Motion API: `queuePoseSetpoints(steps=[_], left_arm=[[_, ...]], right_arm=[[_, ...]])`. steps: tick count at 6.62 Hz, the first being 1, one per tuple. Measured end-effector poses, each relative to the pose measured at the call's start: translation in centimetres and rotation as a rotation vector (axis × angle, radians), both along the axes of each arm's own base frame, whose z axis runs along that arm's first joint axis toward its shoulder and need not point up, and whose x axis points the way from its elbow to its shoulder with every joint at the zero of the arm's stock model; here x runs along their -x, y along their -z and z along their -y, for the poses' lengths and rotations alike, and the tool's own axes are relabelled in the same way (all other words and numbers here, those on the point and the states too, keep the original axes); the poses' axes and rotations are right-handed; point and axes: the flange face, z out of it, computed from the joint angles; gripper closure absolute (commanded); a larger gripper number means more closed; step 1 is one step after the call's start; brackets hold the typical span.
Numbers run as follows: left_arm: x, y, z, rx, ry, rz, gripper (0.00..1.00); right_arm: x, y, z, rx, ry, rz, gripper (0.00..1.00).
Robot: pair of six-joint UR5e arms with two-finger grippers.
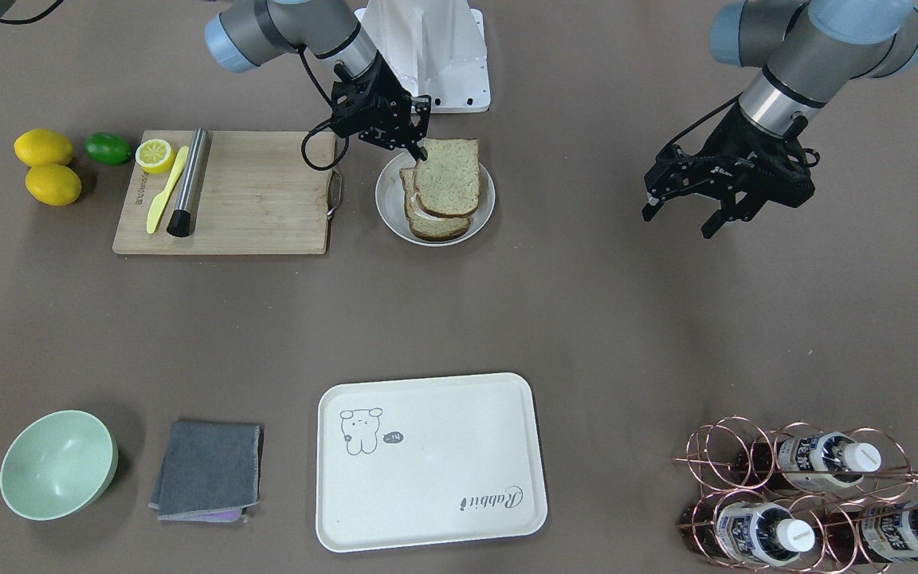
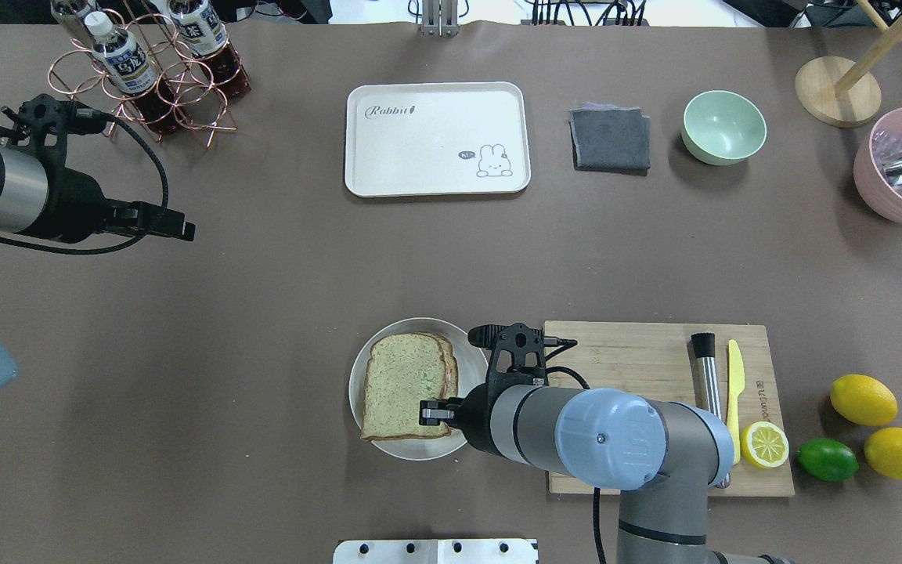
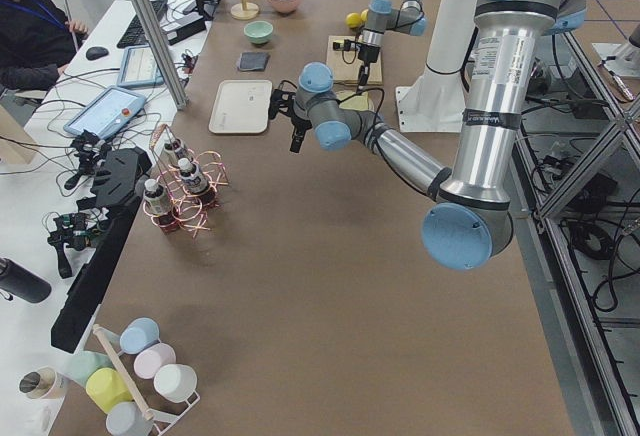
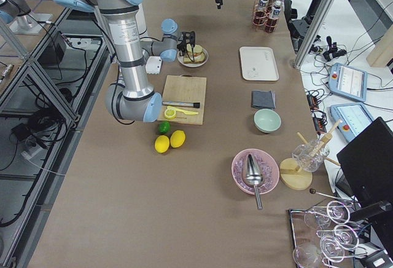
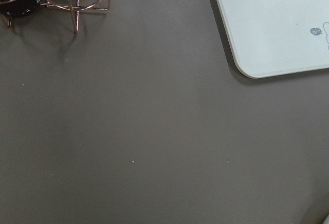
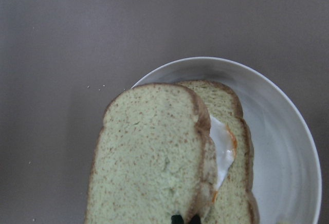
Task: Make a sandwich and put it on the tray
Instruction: 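Lower the bread slice onto the fried egg and open the right gripper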
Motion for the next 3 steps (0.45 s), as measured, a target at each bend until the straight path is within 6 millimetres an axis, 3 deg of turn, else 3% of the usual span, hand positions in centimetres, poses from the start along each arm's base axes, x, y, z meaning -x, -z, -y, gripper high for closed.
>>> queuePoseSetpoints(steps=[2, 3], left_arm=[[0.09, 0.17, -0.11, -0.001, 0.001, -0.003, 0.02], [0.11, 0.19, -0.12, -0.001, 0.001, -0.003, 0.02]], right_arm=[[-0.48, -0.94, 0.85, -0.034, -0.001, -0.023, 1.0], [-0.44, -1.19, 0.69, -0.042, 0.004, -0.029, 0.14]])
